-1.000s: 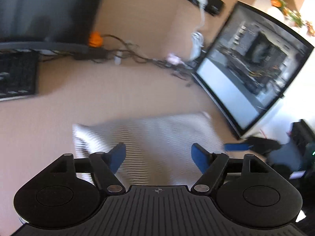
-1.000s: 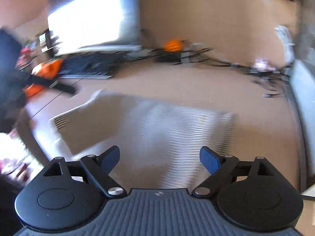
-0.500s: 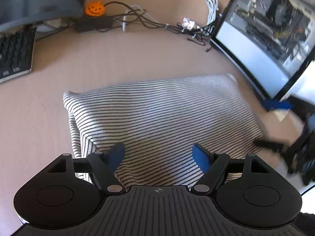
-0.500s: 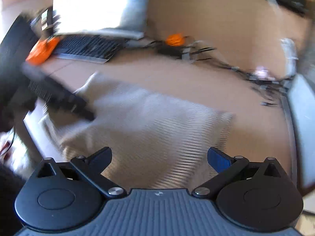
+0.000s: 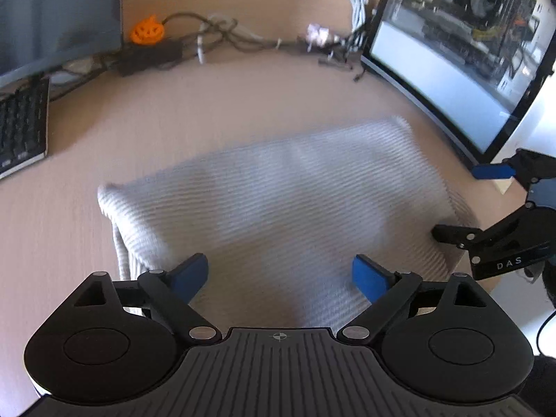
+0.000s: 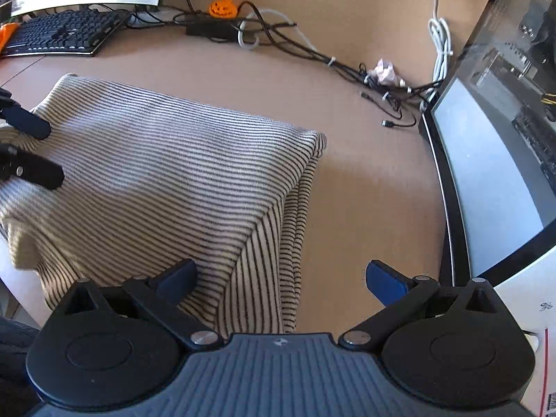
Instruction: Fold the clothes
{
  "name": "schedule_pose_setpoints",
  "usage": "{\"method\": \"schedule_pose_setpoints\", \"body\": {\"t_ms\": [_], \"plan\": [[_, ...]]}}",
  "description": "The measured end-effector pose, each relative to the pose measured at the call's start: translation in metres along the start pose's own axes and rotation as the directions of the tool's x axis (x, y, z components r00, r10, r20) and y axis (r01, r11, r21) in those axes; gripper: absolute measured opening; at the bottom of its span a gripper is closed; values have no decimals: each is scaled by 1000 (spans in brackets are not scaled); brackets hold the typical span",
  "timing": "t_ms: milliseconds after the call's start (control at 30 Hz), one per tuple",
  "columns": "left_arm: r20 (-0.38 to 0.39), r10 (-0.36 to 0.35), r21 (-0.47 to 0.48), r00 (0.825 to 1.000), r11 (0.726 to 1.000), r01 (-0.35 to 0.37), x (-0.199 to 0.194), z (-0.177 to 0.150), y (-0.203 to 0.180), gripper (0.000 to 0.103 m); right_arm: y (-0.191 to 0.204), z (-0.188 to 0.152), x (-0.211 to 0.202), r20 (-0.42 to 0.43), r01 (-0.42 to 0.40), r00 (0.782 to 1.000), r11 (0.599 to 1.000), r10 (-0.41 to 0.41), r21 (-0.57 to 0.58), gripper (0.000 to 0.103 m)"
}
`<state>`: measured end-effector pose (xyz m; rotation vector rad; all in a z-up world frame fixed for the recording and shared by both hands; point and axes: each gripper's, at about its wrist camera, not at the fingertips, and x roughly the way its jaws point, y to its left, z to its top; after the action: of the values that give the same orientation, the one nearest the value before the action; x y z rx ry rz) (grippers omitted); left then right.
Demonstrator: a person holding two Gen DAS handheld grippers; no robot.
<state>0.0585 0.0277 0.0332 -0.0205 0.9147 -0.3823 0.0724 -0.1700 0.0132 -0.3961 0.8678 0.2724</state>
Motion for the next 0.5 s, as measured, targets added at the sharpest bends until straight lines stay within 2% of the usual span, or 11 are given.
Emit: {"method": "schedule_pose_setpoints", "body": {"t_ms": [133, 200, 267, 333, 367, 500], "plan": [[60, -36, -66, 998, 997, 40, -5, 18, 23, 94, -19, 23, -11, 120, 6, 992, 989, -24, 148, 103], [55, -50, -95, 997, 994, 55, 2, 19, 31, 94, -29, 35, -6, 158, 38, 985, 974, -75, 223, 103], [51, -64, -125, 997, 990, 70, 8, 20, 40, 94, -34, 44, 16, 130, 87, 984, 970, -118, 225, 103], [47, -78, -154, 996, 985, 84, 15, 21, 49, 94, -32, 50, 51, 51, 157, 984, 970, -169, 186, 103], [45, -85, -168, 995, 981, 92, 19, 22, 53, 94, -32, 50, 66, 18, 166, 985, 971, -172, 169, 103], [38, -114, -226, 993, 967, 120, 32, 24, 70, 95, -35, 57, 89, 13, 132, 990, 970, -138, 204, 103]]}}
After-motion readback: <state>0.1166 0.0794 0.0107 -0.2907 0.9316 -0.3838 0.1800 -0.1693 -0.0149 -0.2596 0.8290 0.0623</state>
